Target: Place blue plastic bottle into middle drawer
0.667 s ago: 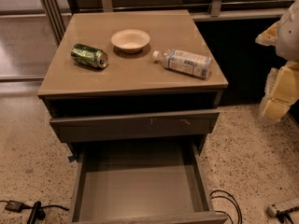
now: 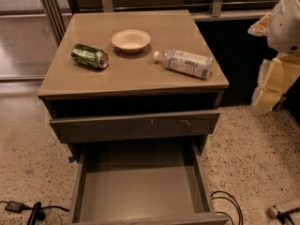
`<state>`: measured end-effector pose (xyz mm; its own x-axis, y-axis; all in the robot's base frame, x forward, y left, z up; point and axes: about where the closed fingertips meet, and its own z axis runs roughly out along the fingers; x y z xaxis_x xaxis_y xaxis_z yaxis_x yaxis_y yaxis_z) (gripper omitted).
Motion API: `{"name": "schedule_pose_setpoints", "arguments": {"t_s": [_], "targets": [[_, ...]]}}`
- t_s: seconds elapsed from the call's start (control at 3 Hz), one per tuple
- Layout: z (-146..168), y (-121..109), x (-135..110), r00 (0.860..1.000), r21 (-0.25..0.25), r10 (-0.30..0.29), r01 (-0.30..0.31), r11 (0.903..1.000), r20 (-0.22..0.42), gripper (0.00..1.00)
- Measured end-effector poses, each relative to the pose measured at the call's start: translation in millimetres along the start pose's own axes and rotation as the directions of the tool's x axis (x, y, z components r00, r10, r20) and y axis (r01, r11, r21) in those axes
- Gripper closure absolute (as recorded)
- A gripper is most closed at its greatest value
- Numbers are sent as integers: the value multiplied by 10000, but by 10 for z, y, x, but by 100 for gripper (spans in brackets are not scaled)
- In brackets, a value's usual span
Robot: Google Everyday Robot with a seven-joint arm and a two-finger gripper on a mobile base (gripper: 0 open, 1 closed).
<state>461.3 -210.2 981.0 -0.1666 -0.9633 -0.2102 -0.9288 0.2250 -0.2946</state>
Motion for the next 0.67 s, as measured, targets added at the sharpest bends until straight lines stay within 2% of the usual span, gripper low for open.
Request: {"name": "schedule_pose_setpoints", "arguments": {"t_s": [0.33, 0.67], "targets": [[70, -313, -104, 9970, 417, -230, 200, 9989, 736, 0], [226, -652, -148, 9770, 449, 454, -559, 9974, 2082, 0]]}}
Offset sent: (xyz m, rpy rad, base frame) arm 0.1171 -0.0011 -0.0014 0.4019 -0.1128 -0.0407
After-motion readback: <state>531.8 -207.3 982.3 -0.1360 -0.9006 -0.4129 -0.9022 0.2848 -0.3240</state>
